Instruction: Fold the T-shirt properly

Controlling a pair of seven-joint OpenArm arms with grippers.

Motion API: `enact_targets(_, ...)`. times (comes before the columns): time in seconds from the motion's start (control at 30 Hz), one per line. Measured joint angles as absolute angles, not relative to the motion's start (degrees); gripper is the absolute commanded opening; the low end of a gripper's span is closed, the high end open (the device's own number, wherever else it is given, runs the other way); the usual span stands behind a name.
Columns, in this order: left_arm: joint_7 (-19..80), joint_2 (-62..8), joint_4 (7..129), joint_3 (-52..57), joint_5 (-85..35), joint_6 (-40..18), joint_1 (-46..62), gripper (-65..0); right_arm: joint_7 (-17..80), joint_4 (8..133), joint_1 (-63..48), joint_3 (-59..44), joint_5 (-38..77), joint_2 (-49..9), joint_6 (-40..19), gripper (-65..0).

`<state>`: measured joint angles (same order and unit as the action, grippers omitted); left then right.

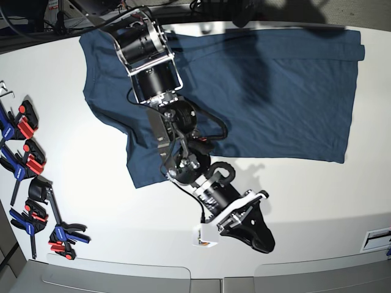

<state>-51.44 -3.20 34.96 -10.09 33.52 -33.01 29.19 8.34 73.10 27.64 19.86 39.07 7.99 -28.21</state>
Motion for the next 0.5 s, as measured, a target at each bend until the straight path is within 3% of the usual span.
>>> enact_targets(0.5,-51.44,-3.18,34.96,-10.09,33.52,-33.01,29.17,-65.0,8.36,73.08,27.92,19.86,39.05,8.43,-28.21,-65.0)
